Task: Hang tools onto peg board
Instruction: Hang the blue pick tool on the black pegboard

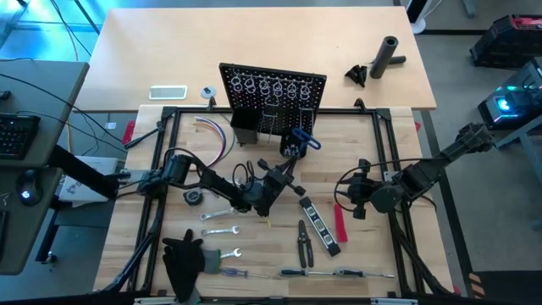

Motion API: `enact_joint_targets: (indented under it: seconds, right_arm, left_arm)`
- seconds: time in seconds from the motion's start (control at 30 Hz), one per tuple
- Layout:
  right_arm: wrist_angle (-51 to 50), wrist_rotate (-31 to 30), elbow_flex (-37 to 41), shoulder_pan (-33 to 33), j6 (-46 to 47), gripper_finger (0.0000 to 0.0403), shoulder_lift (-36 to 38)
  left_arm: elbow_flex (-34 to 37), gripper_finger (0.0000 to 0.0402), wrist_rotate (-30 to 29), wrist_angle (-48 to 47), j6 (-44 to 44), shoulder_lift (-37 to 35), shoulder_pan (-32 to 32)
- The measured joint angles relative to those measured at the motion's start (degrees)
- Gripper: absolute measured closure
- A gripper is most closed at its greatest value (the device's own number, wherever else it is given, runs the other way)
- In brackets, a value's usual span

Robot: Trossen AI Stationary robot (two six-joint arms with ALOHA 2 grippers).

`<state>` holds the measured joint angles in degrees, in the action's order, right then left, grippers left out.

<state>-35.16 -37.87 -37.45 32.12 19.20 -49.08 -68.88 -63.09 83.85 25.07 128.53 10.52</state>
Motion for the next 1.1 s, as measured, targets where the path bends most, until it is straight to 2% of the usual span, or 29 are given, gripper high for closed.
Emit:
enact_joint_targets:
  seconds: [0.57,0.73,0.9,1.1]
  right_arm:
    - [0.0,-0.02,0.0,0.0,0.24,0.0279,0.0]
    - [0.0,-0.02,0.0,0.0,0.24,0.0279,0.0]
    - [-0.07,0.66,0.0,0.0,0.24,0.0279,-0.02]
    - [-0.93,1.05,0.0,0.0,0.41,0.0279,-0.02]
  left_arm:
    - [-0.06,0.0398,-0.26,-0.01,-5.36,0.19,-0.17]
    - [-3.26,0.0398,0.05,0.26,-5.41,2.62,-0.76]
    - [-6.64,0.0398,0.21,0.25,-2.81,4.71,-0.76]
    - [-7.02,0.0398,-0.33,4.2,1.77,4.85,-0.43]
